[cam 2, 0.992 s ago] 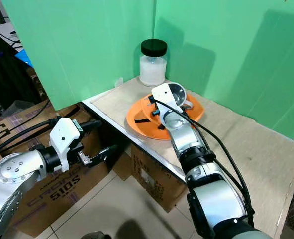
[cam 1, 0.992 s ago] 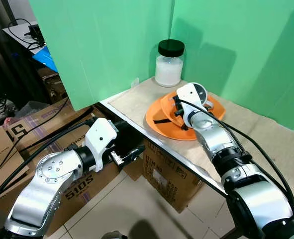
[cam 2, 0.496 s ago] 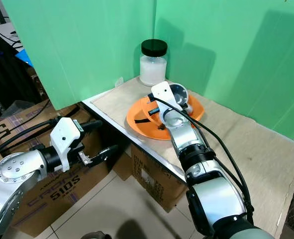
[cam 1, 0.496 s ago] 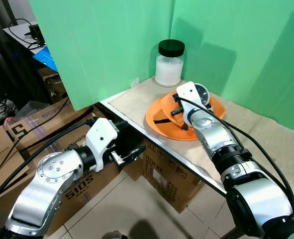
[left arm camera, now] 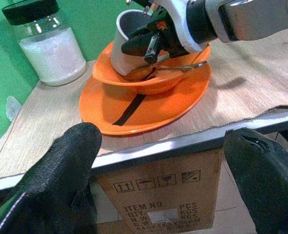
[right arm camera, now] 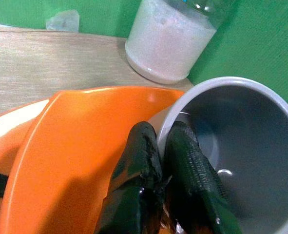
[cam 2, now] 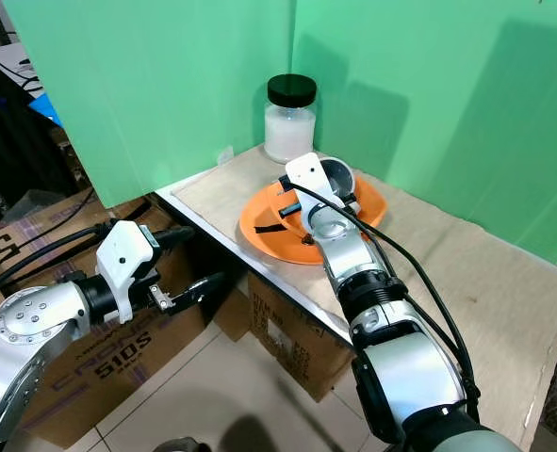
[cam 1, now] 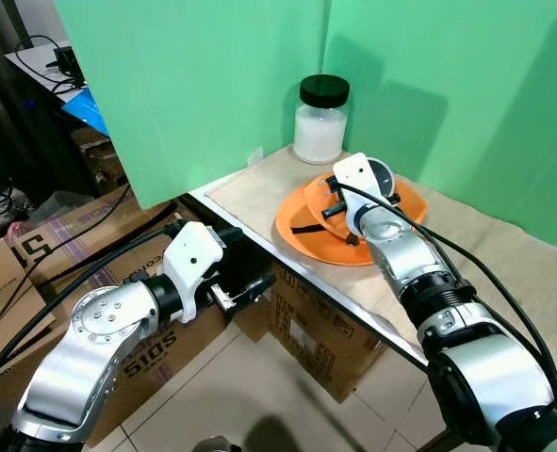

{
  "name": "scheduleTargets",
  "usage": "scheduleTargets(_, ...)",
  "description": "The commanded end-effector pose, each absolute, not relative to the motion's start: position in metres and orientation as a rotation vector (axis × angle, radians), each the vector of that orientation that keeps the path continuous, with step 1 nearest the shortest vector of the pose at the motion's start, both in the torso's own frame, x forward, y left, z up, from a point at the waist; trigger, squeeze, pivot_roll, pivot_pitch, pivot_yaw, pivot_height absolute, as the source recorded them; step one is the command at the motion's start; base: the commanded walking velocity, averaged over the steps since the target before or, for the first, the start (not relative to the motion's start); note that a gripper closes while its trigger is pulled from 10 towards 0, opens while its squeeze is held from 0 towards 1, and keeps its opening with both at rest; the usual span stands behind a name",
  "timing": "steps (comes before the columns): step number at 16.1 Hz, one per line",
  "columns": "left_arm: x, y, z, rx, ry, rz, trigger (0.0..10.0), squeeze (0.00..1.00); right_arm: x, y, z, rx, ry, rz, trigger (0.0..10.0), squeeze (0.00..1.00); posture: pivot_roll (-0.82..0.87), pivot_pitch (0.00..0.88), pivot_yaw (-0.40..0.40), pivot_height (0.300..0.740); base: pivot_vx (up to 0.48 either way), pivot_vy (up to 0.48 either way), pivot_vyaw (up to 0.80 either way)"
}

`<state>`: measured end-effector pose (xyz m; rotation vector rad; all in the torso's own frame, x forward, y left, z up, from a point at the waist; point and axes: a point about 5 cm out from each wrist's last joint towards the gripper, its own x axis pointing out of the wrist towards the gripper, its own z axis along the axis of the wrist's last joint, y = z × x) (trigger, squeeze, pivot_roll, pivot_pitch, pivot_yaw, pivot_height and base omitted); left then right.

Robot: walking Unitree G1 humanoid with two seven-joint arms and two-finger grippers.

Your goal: Setting the table

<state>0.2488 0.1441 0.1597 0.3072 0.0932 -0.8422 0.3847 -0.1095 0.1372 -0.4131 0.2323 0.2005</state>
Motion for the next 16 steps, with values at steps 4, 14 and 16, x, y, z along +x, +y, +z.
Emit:
scheduleTargets(4,0.267,0.135,0.169,0.312,-0.006,-0.751,10.0,0.00,0.366,-0.115,0.209,-0.392,-0.133,0.211,0.0,0.00,0.03,0.000,0.025,0.740,0.000,0.000,0.00)
scheduleTargets(14,0.292,0.116,0.202,0.128,-0.241,-0.441,10.0,0.00,0.256,-0.138,0.225,-0.081,-0.337,0.199,10.0,0.00,-0.03,0.000,0.084,0.740,0.000,0.000,0.00)
scheduleTargets(16,0.293,0.118,0.200,0.128,-0.230,-0.415,10.0,0.00,0.246,-0.135,0.220,-0.115,-0.330,0.238,10.0,0.00,-0.02,0.000,0.080,0.740,0.000,0.000,0.00)
